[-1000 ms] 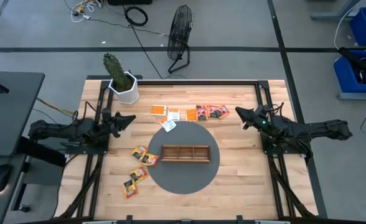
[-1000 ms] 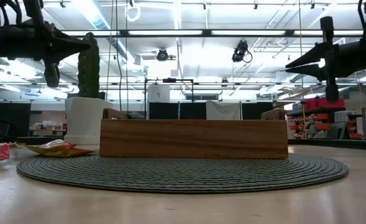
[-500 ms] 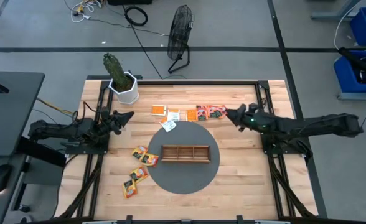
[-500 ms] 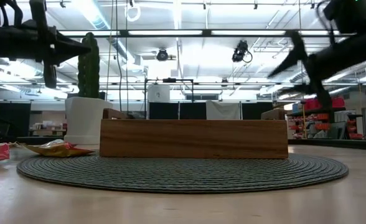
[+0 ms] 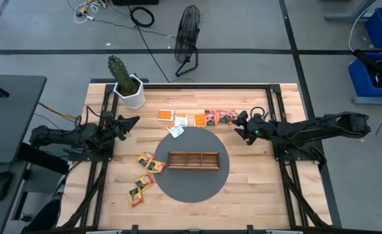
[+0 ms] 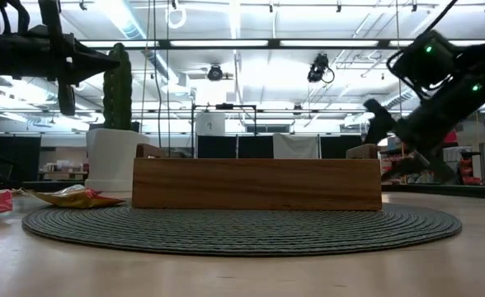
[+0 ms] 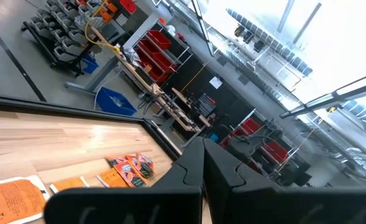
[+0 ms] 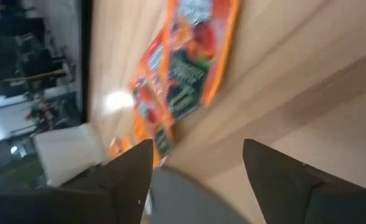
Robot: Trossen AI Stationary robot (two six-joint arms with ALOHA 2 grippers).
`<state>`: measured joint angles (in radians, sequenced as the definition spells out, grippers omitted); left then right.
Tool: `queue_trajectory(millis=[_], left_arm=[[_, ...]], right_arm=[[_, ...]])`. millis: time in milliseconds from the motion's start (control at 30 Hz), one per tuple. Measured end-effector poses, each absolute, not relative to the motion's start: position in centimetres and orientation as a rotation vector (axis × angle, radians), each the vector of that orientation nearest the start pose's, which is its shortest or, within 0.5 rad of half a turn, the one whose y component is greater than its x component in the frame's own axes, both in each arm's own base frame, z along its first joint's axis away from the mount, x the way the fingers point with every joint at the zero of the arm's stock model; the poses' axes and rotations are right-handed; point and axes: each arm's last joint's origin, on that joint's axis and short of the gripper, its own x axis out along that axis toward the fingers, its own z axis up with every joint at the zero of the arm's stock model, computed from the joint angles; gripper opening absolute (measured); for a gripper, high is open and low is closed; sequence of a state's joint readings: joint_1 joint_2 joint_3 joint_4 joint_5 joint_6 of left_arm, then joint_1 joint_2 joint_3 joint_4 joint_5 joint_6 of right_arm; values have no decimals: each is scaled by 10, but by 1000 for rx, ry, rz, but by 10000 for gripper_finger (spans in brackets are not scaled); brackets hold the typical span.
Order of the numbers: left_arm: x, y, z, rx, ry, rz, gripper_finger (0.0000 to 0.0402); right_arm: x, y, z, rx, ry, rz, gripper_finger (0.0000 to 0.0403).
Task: Pick & Place Tea
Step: Put the red tea bag into the right section of the wooden organizer
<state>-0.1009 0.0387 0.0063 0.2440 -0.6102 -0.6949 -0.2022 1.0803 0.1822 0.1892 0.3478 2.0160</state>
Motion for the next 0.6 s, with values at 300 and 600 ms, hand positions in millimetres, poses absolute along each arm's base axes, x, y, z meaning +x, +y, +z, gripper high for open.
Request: queue_trajectory(millis=[300, 600], left_arm=[[94, 7, 185, -752, -370, 419, 3], [94, 7, 185, -752, -370, 419, 3]], right_arm=[[164, -58, 107, 1818, -126, -1135, 232], [182, -73, 102, 1809, -61, -1147, 221]])
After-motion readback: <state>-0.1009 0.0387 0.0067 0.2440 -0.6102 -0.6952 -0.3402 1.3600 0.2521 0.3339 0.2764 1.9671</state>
